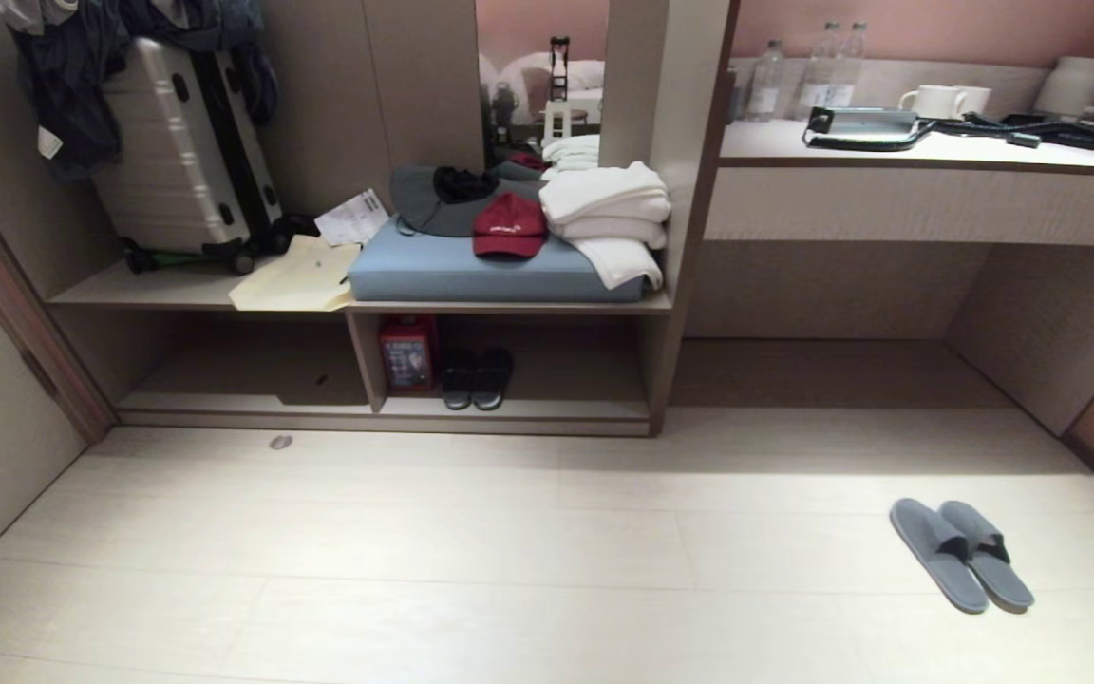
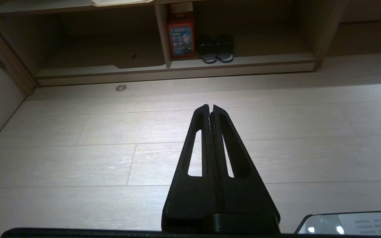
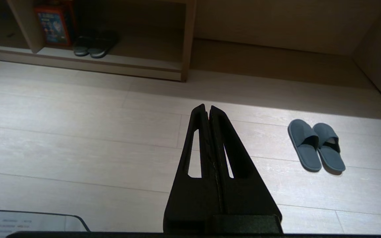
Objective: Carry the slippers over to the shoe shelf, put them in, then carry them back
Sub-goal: Pick up the slippers on the floor
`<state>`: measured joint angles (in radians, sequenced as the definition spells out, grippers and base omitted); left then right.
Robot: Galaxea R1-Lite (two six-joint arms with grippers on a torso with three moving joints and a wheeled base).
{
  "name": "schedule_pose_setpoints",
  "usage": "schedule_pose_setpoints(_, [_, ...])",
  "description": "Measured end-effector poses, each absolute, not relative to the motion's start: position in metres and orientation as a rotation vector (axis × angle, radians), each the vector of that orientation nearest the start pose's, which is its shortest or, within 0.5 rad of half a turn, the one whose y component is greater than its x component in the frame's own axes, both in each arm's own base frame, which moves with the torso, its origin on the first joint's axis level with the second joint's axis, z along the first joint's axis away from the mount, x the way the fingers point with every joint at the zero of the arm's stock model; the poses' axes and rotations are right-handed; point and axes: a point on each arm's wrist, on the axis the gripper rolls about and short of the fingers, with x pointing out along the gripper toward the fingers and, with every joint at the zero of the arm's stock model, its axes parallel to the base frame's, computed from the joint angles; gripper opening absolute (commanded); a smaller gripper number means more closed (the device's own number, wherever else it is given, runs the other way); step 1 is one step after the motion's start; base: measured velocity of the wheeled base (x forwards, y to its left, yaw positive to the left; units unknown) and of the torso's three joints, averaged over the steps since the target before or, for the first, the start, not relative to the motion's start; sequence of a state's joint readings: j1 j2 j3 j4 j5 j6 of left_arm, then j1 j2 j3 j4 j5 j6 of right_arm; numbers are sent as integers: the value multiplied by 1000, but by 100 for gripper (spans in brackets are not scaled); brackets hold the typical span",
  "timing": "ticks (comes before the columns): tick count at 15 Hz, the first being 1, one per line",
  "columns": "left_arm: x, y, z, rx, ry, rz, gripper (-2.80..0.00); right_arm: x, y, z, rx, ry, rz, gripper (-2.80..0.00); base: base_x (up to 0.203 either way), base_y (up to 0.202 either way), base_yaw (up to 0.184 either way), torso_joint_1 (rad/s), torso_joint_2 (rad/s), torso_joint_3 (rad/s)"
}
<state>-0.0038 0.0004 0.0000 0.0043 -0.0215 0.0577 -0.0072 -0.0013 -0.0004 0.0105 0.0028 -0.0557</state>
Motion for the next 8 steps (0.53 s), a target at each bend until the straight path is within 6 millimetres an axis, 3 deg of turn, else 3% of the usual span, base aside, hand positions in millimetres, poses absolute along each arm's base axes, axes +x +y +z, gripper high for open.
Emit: schedule_pose_setpoints(8, [-23, 0, 75, 60, 4, -26, -280, -23, 0, 74, -56, 10, -5, -280, 0, -196, 3, 3, 3, 2])
